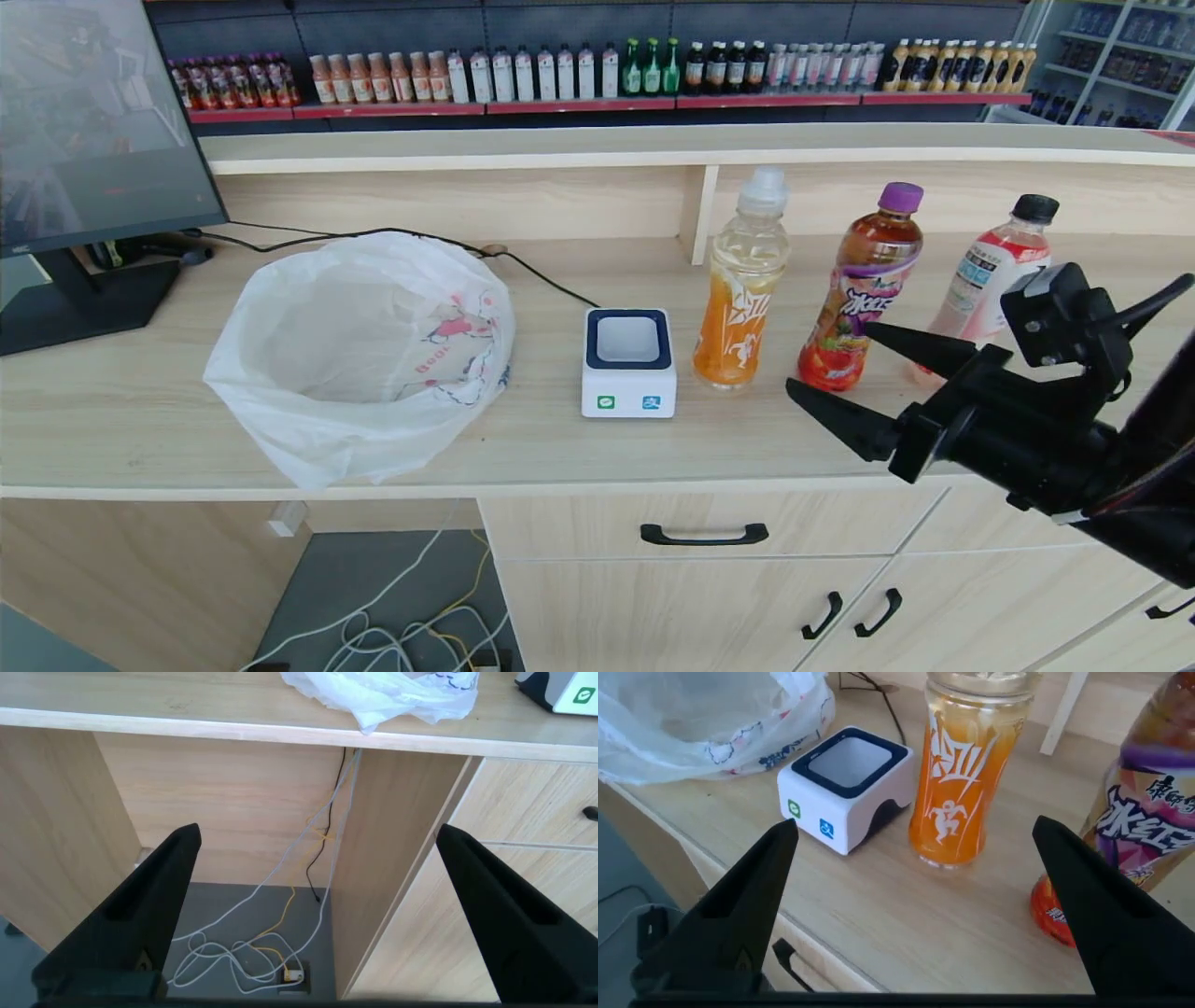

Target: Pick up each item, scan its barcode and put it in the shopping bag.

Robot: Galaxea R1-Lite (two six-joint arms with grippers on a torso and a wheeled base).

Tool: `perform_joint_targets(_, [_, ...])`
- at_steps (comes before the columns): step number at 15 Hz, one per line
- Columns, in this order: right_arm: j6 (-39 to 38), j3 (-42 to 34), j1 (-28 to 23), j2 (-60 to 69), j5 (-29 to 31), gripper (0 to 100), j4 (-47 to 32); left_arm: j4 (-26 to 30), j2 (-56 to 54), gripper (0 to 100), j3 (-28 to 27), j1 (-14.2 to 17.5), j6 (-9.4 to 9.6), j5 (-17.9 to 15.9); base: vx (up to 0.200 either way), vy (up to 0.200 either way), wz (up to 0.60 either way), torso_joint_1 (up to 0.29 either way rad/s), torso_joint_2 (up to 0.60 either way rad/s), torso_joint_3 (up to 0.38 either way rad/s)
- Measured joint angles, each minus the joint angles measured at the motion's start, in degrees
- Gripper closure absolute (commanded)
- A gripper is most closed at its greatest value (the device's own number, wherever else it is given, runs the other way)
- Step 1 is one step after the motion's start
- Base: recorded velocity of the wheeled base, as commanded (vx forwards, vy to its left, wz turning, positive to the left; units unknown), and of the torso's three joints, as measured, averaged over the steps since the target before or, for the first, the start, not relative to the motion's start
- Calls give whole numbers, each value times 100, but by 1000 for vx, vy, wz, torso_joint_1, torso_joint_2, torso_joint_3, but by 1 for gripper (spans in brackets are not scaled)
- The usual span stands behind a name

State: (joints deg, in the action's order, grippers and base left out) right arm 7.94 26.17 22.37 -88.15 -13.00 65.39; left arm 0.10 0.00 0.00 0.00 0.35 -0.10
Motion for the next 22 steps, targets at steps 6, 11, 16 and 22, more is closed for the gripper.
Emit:
perform_joint_targets(6, [-674,395,740,-1364,1682,0,1721,0,0,0,0,0,-2,0,0,0,0,0,0,0])
perform_joint_targets(11, [-649,955,937,-2029,2601,0,1990,0,0,0,0,0,0,0,0,0,0,0,0,0])
perform_joint_targets(16, [-441,1346,959,-2321,2892,0,1996,0,0,0,0,0,0,0,0,0,0,0,0,0])
perform_joint_targets(22, [-282,2100,968,-2859,3502,0,2014,0,0,0,0,0,0,0,0,0,0,0,0,0])
